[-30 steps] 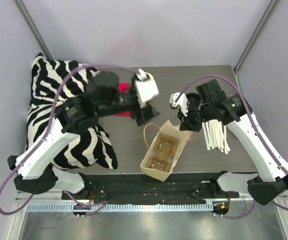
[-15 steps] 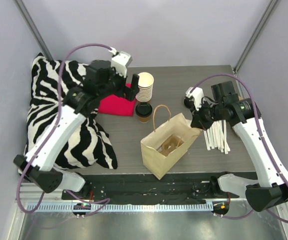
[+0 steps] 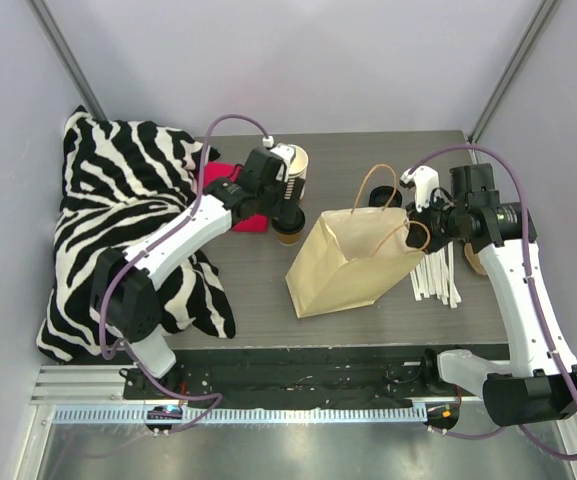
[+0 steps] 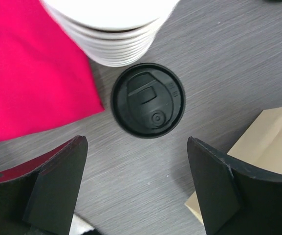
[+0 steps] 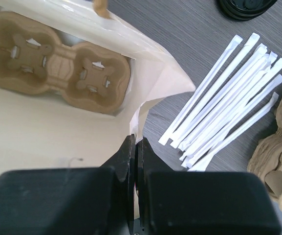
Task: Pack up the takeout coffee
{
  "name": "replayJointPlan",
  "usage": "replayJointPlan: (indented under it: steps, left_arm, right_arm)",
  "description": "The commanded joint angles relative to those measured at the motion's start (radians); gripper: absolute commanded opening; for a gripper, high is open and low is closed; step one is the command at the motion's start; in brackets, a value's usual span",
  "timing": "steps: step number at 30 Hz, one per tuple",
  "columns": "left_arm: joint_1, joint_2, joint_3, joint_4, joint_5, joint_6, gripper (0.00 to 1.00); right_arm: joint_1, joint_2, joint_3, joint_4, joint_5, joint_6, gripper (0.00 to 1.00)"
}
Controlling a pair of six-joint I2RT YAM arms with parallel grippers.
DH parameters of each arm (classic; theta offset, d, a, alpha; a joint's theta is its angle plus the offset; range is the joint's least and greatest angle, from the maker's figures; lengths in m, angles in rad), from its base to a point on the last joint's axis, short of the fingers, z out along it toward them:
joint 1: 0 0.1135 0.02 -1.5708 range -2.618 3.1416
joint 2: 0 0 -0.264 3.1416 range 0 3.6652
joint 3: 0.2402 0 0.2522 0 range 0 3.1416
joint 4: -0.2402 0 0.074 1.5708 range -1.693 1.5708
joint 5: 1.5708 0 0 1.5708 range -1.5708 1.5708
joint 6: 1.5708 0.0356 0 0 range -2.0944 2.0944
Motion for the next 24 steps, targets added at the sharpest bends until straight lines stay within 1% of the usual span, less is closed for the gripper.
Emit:
replayJointPlan:
  steps: [1,8,16,22,24]
  left_arm:
    - [-0.025,0.037,0.038,0.091,-0.039,-0.036,0.86]
    - [-0.027,0.088,0.06,0.104,-0.035,-0.036,0.82]
    - [-0.03,0.131,0.069,0.119,-0.036,-0.041,0.82]
    - [-0.037,0.154,0.072,0.128,-0.05,-0.042,0.75]
    - [-0.037,0.162,0.072,0.128,-0.065,-0.041,0.75]
  right_arm:
    - [-0.005,-0.015,0.015,-0.038,0.062,-0.029,0.01]
    - [-0.007,-0.013,0.081,-0.07,0.024,-0.027,0.01]
    - [-0.007,0.004,0.125,-0.084,0.001,-0.024,0.01]
    - [-0.005,0.01,0.13,-0.088,0.007,-0.026,0.01]
    - [-0.005,0.012,0.131,-0.088,0.007,-0.027,0.01]
